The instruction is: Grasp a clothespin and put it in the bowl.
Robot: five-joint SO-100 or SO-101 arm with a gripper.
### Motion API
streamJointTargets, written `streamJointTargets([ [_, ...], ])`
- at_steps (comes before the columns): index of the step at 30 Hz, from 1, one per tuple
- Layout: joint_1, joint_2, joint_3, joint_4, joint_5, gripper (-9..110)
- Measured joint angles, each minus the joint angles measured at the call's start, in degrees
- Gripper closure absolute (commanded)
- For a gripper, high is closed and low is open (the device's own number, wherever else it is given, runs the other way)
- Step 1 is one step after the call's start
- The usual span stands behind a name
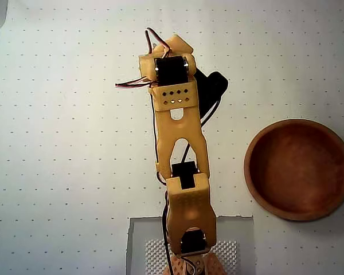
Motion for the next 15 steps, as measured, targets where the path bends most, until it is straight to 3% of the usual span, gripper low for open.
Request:
streamJointTargets([
  [6, 4.31, 13.8, 13.89, 0.0, 5.71, 105],
  [15, 9.32, 22.59, 27.86, 0.44, 23.2, 105],
])
